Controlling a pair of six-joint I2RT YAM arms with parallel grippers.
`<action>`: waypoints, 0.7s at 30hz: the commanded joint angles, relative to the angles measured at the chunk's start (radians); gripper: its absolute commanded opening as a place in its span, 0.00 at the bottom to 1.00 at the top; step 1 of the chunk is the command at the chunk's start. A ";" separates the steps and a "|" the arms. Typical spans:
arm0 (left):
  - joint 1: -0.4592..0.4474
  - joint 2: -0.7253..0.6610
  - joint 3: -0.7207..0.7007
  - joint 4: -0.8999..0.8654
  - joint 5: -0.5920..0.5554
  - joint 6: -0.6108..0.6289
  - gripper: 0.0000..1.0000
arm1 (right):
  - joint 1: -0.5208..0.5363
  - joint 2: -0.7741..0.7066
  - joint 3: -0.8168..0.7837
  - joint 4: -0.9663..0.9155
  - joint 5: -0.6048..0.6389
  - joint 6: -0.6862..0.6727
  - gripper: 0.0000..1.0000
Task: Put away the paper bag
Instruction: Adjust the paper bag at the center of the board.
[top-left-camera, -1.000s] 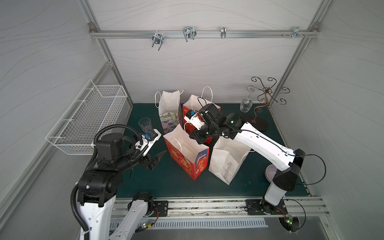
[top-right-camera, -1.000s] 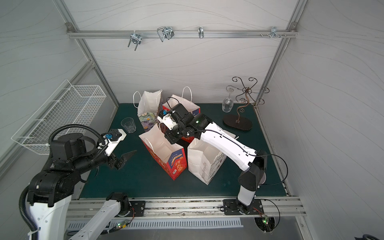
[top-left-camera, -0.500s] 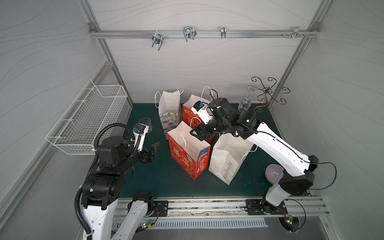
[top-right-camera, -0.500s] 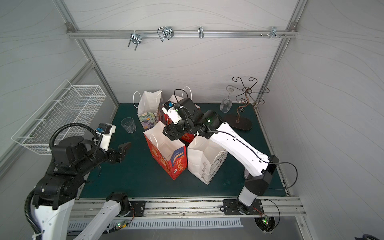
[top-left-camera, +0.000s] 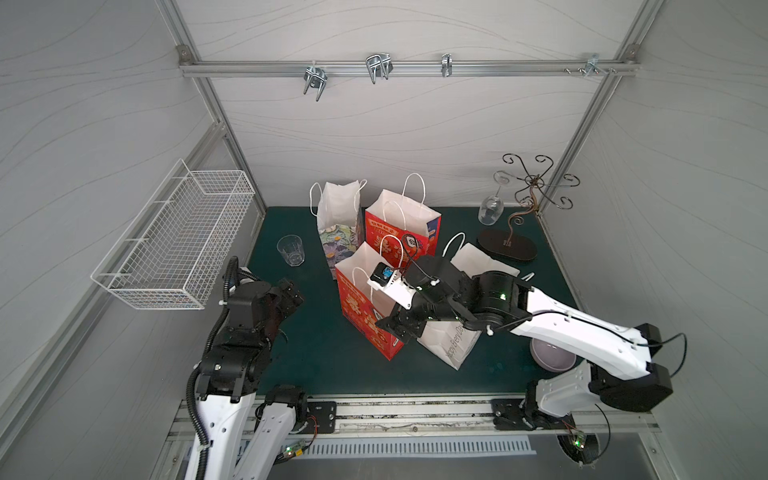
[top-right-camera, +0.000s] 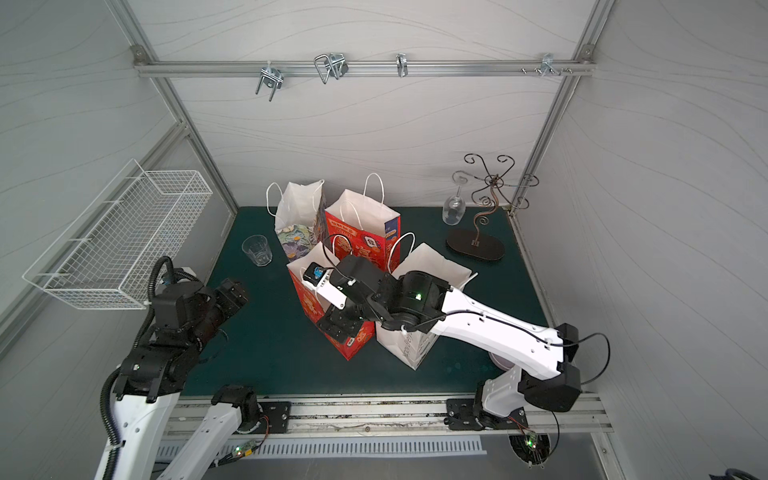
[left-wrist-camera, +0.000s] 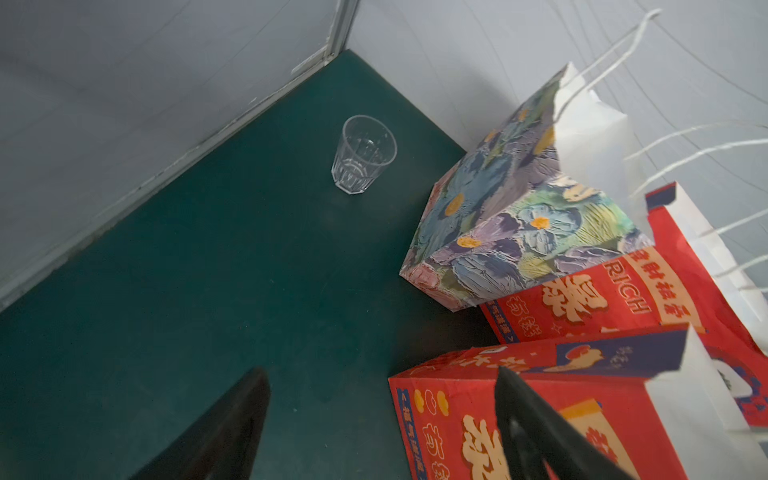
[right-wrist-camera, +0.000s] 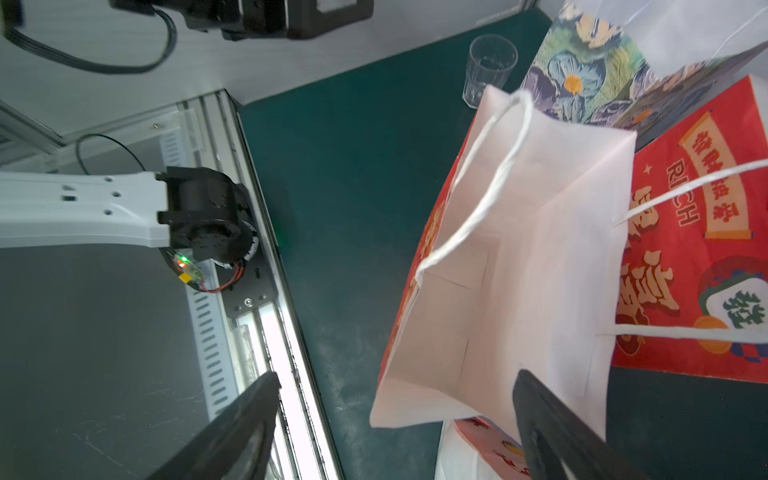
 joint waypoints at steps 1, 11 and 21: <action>-0.003 0.013 -0.022 0.042 -0.064 -0.191 0.87 | 0.006 0.016 0.004 -0.017 0.065 0.004 0.90; -0.003 -0.007 -0.082 0.058 -0.096 -0.260 0.86 | 0.005 0.124 0.045 -0.014 0.062 0.059 0.90; -0.003 -0.014 -0.086 0.061 -0.097 -0.222 0.82 | 0.000 0.217 0.118 -0.030 0.080 0.098 0.68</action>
